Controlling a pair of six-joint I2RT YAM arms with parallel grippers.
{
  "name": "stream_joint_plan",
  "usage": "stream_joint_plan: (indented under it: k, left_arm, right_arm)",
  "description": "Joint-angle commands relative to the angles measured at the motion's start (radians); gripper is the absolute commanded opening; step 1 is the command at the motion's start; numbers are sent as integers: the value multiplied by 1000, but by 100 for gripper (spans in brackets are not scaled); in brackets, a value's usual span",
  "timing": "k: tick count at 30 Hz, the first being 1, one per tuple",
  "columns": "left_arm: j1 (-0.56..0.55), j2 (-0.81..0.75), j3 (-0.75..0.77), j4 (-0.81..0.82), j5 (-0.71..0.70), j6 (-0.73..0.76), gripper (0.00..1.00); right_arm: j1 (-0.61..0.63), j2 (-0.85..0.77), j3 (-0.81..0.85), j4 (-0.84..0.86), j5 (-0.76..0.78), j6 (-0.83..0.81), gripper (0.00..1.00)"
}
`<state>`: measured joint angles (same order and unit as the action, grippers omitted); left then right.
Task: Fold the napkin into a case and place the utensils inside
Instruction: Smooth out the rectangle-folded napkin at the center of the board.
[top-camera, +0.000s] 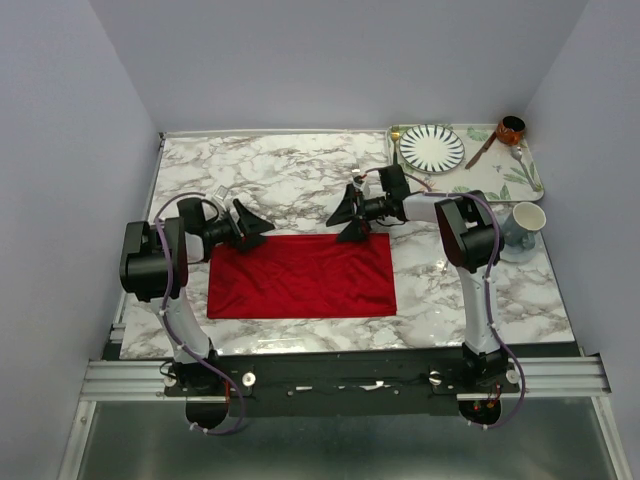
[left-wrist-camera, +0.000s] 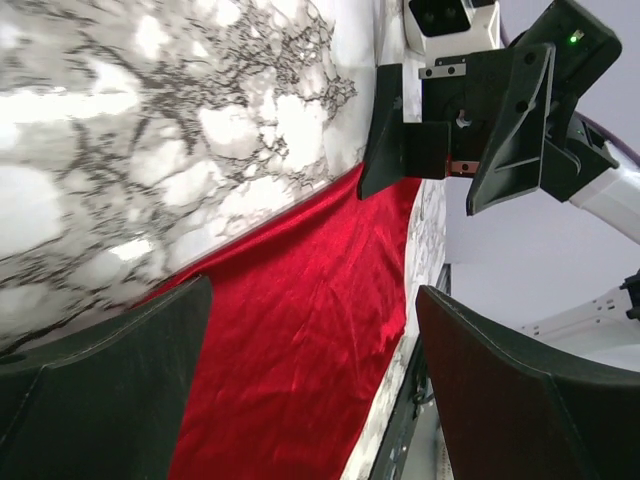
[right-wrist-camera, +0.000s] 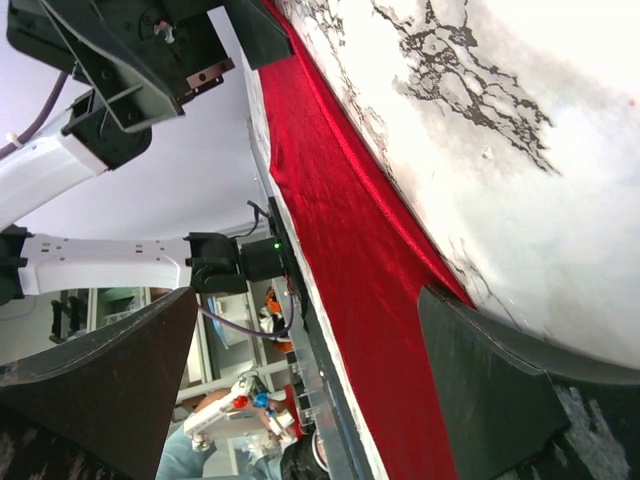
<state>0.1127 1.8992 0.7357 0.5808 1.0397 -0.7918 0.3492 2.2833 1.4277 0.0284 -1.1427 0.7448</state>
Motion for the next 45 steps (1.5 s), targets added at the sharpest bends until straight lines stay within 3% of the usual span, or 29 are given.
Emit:
stream_joint_plan:
  k: [1, 5, 9, 15, 22, 24, 26, 30, 34, 38, 45]
  left_arm:
    - [87, -6, 1, -133, 65, 129, 99]
    - [191, -5, 40, -324, 69, 296, 99]
    - [267, 15, 67, -397, 80, 362, 99]
    - [291, -8, 62, -423, 97, 387, 99]
    - [208, -235, 34, -424, 102, 390, 99]
    - [141, -290, 21, -401, 53, 358, 99]
    - [90, -302, 5, -313, 10, 303, 99]
    - [-31, -250, -6, -171, -93, 148, 99]
    - [-76, -152, -1, -67, -130, 22, 99]
    - [-84, -85, -21, -1, -168, -27, 99]
    - [-73, -51, -48, -85, -213, 43, 99]
  right_arm:
    - [-16, 54, -16, -62, 52, -19, 100]
    - [-21, 59, -15, -79, 52, -38, 100]
    - [-29, 61, -12, -100, 47, -55, 100]
    - [-26, 26, -9, -108, 11, -87, 100]
    - [14, -174, 2, -101, -17, -117, 100]
    - [45, -195, -1, -70, -2, -73, 100]
    - [71, -191, -15, 68, -5, 41, 100]
    - [152, -101, 17, 238, 0, 215, 100]
    - [192, -18, 26, 482, 47, 408, 100]
    - [209, 36, 48, 472, 130, 423, 100]
    - [189, 76, -15, 421, 238, 410, 100]
